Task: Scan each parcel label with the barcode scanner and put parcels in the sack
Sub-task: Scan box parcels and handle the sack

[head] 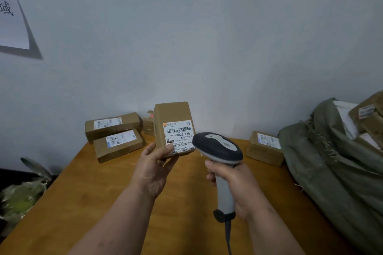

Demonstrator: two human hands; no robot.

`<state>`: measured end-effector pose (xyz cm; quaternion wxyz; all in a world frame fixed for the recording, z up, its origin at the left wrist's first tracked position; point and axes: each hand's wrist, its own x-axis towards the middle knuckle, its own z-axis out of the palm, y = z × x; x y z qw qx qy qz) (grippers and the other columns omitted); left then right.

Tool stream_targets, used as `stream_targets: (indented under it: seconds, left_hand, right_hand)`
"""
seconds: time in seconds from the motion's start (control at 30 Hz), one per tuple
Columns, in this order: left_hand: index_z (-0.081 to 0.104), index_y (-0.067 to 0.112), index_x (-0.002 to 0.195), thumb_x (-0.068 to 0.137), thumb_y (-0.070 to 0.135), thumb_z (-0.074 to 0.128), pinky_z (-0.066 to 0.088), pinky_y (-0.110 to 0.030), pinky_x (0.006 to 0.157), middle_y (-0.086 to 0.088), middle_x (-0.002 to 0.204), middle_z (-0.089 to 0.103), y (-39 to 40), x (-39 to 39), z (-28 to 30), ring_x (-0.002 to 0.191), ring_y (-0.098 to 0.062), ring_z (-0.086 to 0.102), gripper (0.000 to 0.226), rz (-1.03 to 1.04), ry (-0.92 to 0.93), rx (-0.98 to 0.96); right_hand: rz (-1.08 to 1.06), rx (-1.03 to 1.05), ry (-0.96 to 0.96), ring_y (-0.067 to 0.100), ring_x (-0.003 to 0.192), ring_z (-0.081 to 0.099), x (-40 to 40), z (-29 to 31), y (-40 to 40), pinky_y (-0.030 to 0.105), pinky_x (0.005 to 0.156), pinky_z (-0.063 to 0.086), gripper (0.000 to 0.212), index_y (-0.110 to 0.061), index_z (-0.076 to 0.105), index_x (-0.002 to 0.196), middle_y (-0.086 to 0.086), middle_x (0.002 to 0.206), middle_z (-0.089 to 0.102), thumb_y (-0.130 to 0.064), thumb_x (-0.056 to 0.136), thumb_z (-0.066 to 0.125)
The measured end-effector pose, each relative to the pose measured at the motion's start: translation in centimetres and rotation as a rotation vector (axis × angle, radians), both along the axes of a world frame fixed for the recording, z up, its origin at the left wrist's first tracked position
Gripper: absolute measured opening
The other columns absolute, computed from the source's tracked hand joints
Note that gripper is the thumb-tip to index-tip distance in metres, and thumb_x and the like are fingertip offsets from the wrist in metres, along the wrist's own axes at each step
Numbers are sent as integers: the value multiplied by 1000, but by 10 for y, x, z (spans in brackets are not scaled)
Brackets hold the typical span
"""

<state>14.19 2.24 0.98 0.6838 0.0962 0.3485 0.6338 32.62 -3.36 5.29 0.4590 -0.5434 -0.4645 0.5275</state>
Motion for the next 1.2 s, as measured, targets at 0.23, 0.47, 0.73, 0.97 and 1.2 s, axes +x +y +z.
stream_targets:
  seconds: [0.23,0.47,0.73,0.97,1.2]
  left_hand:
    - [55,2,131,74,5,73,55,-38,90,-18,113,72,-9,0,5,107,-29,70,59,-8,8,50]
    - [50,4,138,75,6,75,54,-40,94,-18,115,72,-13,2,7,106,-28,70,68,26,11,47]
    - [51,5,137,72,8,76,54,-40,95,-17,115,72,-19,4,8,109,-28,69,70,36,30,44]
    - [58,7,126,69,6,75,55,-38,90,-16,112,72,-24,9,9,110,-27,68,59,20,75,33]
    - [59,7,126,68,5,74,54,-37,88,-15,112,72,-29,12,8,112,-28,66,60,12,99,33]
  right_hand:
    - [33,18,-22,20,83,65,3,8,-11,43,93,52,24,-28,70,100,-4,82,73,-20,79,79]
    - [39,23,-14,21,81,63,8,9,-19,45,95,50,24,-28,69,98,-1,83,71,-17,79,79]
    - [67,31,-40,18,76,59,11,11,-29,42,90,50,19,-29,70,90,-7,71,69,-13,82,77]
    - [57,44,-40,17,80,60,9,17,-31,33,79,50,21,-29,68,94,-8,77,69,-15,82,77]
    - [63,52,-32,15,89,60,8,23,-34,26,72,45,27,-32,64,99,-7,90,69,-16,82,76]
